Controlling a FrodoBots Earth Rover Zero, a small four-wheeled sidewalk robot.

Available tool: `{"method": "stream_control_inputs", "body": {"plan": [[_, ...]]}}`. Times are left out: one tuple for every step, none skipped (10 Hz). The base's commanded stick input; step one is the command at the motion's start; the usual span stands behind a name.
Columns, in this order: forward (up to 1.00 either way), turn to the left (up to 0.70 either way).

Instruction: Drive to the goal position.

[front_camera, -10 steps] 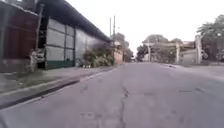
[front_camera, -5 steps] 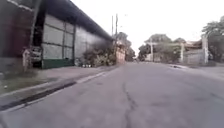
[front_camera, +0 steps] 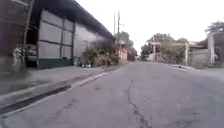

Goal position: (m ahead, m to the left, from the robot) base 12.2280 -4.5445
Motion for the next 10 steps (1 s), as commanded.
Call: {"method": "stream_control_inputs", "body": {"plan": [[1.00, 0.00], [1.00, 0.00], [1.00, 0.00], [1.00, 0.00], [1.00, 0.00], [1.00, -0.20], [1.00, -0.40], [1.00, -0.40], [1.00, -0.40], [1.00, -0.40]]}}
